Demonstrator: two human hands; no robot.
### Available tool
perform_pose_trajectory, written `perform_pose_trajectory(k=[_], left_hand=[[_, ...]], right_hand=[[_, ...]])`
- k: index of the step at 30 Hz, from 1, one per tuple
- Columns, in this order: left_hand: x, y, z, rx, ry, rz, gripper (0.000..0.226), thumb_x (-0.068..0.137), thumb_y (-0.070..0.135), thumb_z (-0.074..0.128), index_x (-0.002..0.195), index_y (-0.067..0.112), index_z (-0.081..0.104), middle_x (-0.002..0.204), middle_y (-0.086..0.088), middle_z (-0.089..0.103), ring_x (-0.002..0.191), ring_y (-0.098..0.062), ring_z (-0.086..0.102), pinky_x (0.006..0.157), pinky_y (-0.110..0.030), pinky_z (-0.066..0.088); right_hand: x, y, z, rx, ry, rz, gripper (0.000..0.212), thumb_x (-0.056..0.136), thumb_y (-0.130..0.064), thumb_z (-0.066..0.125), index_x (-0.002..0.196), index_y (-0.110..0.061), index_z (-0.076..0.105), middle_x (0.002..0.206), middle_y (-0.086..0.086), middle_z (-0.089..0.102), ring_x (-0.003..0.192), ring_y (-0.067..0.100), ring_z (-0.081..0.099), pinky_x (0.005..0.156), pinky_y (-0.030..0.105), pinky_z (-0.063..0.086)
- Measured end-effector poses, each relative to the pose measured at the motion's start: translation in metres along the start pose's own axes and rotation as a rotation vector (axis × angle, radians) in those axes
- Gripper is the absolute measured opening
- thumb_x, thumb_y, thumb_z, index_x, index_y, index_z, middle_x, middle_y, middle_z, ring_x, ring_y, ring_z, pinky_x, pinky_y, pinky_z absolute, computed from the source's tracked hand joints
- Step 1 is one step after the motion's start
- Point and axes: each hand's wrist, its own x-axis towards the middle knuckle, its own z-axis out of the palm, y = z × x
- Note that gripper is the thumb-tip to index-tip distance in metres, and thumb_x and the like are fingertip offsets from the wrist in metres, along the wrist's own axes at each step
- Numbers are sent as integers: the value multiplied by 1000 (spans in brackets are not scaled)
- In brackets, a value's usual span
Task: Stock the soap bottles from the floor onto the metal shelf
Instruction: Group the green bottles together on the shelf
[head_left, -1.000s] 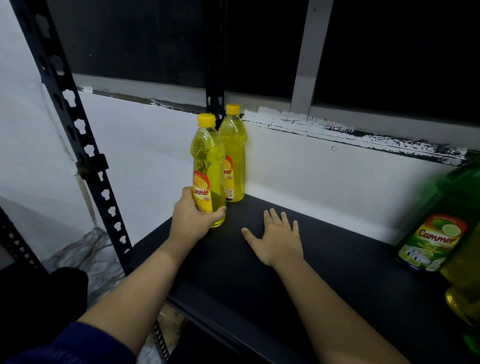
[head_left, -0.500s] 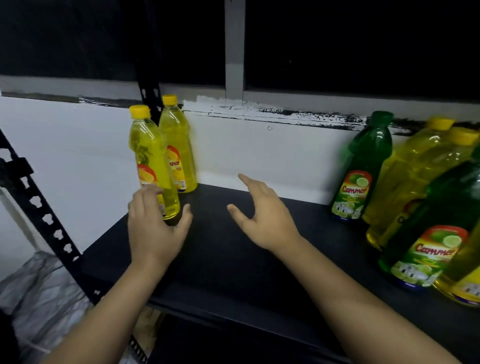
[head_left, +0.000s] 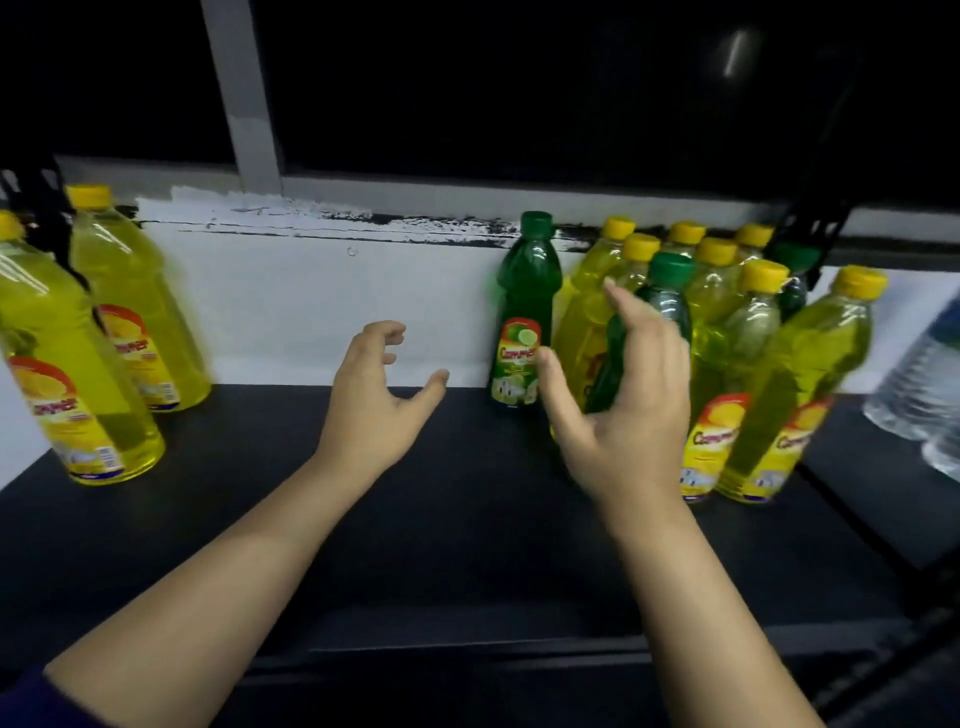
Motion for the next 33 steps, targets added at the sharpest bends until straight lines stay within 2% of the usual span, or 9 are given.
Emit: perform_pose_trajectory(k=[4, 6, 10, 14, 17, 25, 28, 31, 33], left_hand=[[17, 17, 40, -73, -82, 19, 65, 86, 36, 81, 140, 19, 49, 136, 3, 54, 117, -16, 57, 96, -33, 49], [31, 20, 58, -124, -109, -42, 69, 86, 36, 82, 142, 18, 46, 137, 1, 54, 118, -18, 57, 95, -32, 49], [61, 26, 92, -184, -146, -157, 75, 84, 40, 84, 143, 15, 44, 140, -4, 55, 123, -21, 57, 101, -35, 49], [79, 33, 123, -228, -130, -145, 72, 79, 50, 86, 132, 17, 50, 128, -3, 64, 115, -20, 65, 94, -32, 56], [86, 34, 136, -168, -102, -145, 76, 76, 55, 85, 130, 15, 50, 125, -6, 64, 112, -24, 64, 90, -36, 58], [84, 23, 113, -72, -165, -57, 74, 84, 53, 79, 132, 8, 47, 126, -9, 61, 118, -27, 61, 98, -43, 56], [69, 13, 82, -80, -182, -29, 70, 85, 53, 78, 132, 12, 48, 127, -5, 63, 118, -22, 63, 98, -40, 56], [52, 6, 47, -86, -189, -38, 64, 88, 48, 78, 131, 13, 48, 126, -3, 63, 115, -17, 62, 93, -31, 54], [41, 2, 23, -87, -176, -66, 60, 89, 44, 78, 131, 14, 47, 124, -1, 63, 113, -15, 62, 88, -26, 51]], right_hand=[[11, 25, -25, -127, 88, 76, 74, 96, -42, 74, 152, -1, 45, 143, 18, 51, 135, 33, 48, 114, 31, 36], [10, 36, -27, -150, 37, 116, 84, 95, -44, 74, 157, -1, 37, 149, 19, 46, 139, 31, 44, 116, 30, 34], [-4, 52, -12, -291, -77, 113, 94, 94, -50, 71, 160, 1, 27, 155, 20, 42, 140, 35, 42, 118, 42, 37], [-4, 53, 0, -415, -69, 158, 100, 92, -59, 66, 163, -3, 23, 153, 20, 43, 134, 36, 45, 110, 43, 42], [-5, 53, 9, -446, -77, 229, 111, 86, -59, 75, 165, -8, 17, 153, 20, 39, 132, 36, 45, 97, 45, 51], [-8, 59, 16, -170, -79, 223, 108, 84, -37, 84, 165, -19, 16, 149, 16, 30, 121, 31, 51, 92, 36, 56], [-9, 55, 18, -53, -96, 242, 107, 83, -37, 85, 164, -26, 17, 147, 11, 39, 123, 27, 53, 96, 32, 51], [-16, 49, 27, 123, -93, 304, 105, 82, -42, 84, 161, -25, 17, 148, 5, 52, 128, 24, 57, 105, 38, 52], [-23, 41, 39, 221, -68, 383, 99, 80, -39, 87, 156, -18, 27, 138, 3, 60, 123, 17, 62, 103, 24, 51]])
